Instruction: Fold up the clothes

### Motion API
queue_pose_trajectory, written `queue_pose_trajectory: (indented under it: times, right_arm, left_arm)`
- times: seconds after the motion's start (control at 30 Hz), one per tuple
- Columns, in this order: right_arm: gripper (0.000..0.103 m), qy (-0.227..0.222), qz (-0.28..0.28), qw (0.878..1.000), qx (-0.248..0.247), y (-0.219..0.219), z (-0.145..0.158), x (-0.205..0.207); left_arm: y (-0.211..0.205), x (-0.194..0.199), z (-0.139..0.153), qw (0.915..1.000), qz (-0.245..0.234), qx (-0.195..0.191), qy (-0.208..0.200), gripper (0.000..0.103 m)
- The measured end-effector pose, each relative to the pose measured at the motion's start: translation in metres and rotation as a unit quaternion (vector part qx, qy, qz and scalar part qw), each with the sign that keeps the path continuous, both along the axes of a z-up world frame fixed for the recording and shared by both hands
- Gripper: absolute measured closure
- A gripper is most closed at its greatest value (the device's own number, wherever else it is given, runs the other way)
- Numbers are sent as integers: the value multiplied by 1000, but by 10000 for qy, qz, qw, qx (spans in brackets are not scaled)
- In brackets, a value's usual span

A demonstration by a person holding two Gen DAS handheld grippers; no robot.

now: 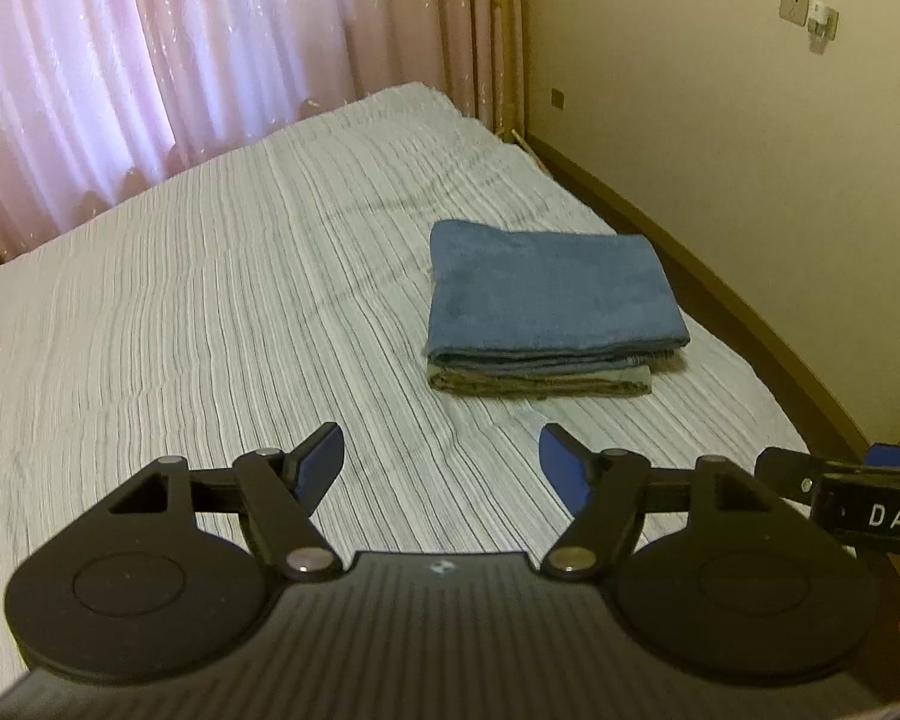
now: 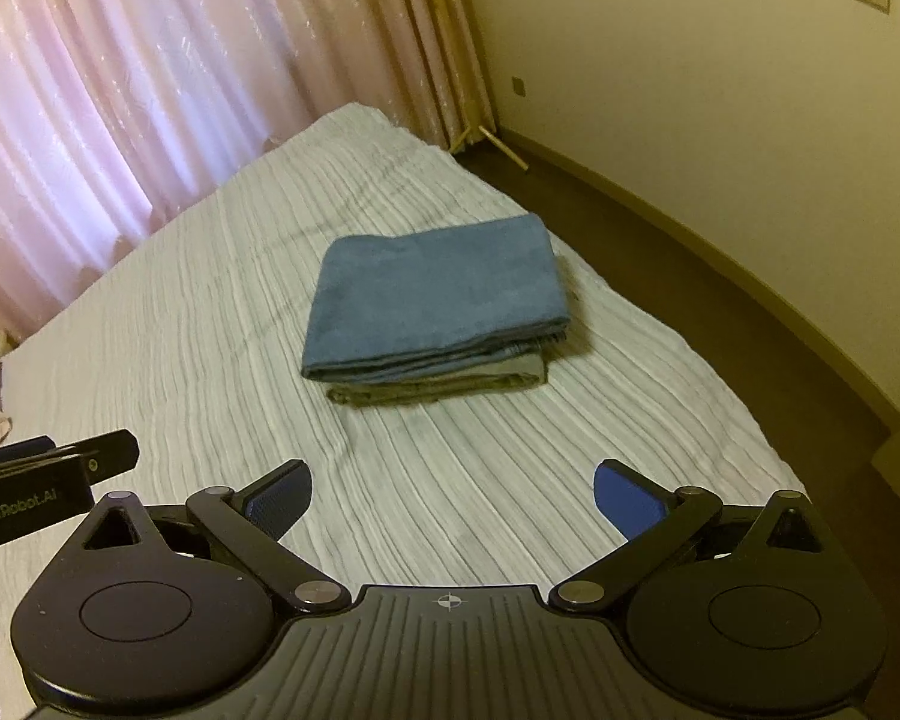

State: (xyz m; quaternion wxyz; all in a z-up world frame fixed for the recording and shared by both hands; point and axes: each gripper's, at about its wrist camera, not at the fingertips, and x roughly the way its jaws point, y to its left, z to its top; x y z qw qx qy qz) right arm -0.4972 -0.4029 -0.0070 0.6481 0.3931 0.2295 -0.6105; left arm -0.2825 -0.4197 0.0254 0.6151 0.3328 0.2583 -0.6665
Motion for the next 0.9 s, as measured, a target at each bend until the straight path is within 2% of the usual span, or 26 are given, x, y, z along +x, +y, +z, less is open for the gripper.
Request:
queue_pose_trajectory:
  times: [0.23, 0.53, 0.9]
  right_arm:
    - [0, 134, 128, 9997, 185, -1, -14, -7]
    - [0, 191, 220, 9990, 352, -6, -21, -4]
    - [0, 216, 173, 9984, 488, -24, -30, 6]
  left_arm:
    - [3, -10, -17, 9997, 89, 207, -60, 34]
    - [-3, -13, -26, 9995, 68, 294, -126, 34]
    - [-28, -13, -36, 9991, -46, 401, -141, 34]
